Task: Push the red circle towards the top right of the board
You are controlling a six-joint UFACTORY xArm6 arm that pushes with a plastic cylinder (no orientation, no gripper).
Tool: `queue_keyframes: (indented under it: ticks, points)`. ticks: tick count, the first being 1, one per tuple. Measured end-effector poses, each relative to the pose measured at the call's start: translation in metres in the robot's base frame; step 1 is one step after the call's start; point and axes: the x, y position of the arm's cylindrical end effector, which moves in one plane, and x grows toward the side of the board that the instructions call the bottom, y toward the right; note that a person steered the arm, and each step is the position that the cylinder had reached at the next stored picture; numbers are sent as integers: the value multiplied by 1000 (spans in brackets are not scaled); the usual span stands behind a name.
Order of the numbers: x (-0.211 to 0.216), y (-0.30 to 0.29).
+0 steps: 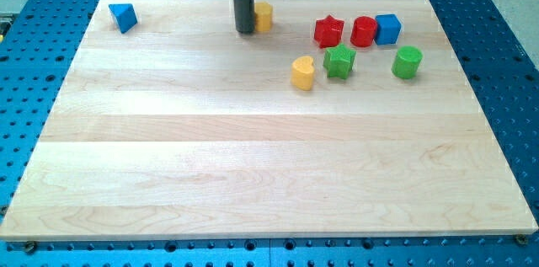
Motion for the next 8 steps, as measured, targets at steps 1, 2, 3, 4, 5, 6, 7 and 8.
queue_keyframes:
  ticks: [1, 2, 3, 4, 5, 6, 7, 8]
  points:
    - [4, 7]
    - [69, 23]
    - [85, 100]
    - [80, 182]
    - [29, 197]
    - [20, 166]
    - [11, 137]
    - [11, 200]
